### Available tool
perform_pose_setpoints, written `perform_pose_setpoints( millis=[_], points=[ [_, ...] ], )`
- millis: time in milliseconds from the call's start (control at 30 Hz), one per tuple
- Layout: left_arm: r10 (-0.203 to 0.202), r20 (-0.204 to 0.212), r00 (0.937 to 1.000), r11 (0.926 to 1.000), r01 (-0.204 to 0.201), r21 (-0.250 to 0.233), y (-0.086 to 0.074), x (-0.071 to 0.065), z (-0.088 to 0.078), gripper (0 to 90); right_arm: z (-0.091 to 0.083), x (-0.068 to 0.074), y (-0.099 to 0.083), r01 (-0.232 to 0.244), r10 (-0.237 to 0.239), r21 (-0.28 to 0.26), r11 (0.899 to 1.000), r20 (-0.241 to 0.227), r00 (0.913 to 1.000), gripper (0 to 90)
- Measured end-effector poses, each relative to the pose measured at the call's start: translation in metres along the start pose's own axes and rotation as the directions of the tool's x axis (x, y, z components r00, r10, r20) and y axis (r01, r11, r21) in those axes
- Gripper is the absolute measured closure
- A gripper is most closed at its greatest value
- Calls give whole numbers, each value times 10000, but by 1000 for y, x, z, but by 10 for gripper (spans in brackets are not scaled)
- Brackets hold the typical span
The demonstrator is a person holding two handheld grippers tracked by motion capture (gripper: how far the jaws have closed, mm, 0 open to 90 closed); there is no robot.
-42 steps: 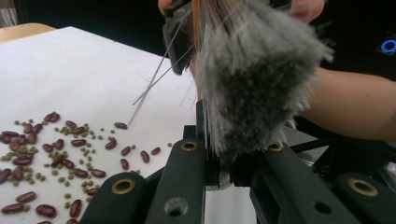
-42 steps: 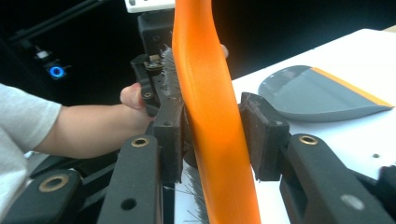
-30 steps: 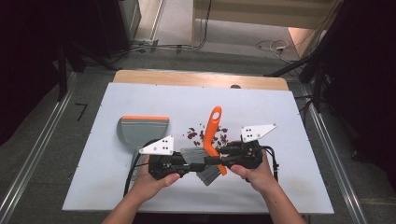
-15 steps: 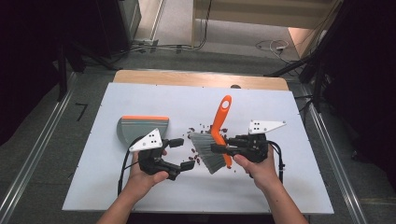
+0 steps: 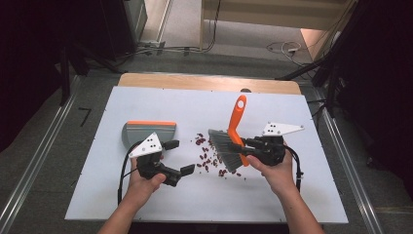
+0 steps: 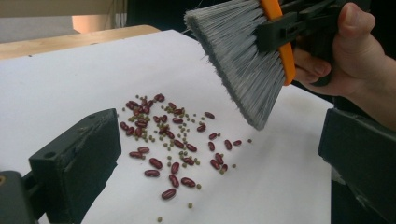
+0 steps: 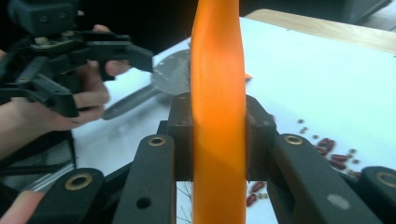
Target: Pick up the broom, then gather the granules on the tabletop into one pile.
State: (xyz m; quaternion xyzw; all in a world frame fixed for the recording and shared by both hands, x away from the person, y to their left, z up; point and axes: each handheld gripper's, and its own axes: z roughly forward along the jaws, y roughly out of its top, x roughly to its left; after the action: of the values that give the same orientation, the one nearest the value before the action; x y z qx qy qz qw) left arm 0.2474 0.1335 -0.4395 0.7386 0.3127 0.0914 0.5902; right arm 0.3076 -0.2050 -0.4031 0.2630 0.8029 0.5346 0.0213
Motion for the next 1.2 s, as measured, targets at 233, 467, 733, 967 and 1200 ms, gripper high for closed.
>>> perform_pose_setpoints(
  millis=[233,467,733,967,1200],
  points=[
    [267,-379,9989,9995,-259,207,-6,3,-13,0,-4,-4,4,179,-207,255,9995,1141,9933,686],
    [438,-1021,9938,9988,-413,261,-16,7,-31,0,-4,-10,15,476,-661,871,9951,2230,9726,686],
    [485,-1488,9877,9987,-459,202,-29,6,-45,0,5,-26,23,376,-876,1560,9870,3279,9406,686],
    [704,-1874,9798,9975,-677,207,-35,6,-46,0,12,-36,30,571,-1507,2325,9709,4084,9003,685],
    [379,-2023,9786,9991,-408,-105,-37,12,-52,0,30,-45,37,834,-2404,3315,9398,4674,8507,684]
  ],
)
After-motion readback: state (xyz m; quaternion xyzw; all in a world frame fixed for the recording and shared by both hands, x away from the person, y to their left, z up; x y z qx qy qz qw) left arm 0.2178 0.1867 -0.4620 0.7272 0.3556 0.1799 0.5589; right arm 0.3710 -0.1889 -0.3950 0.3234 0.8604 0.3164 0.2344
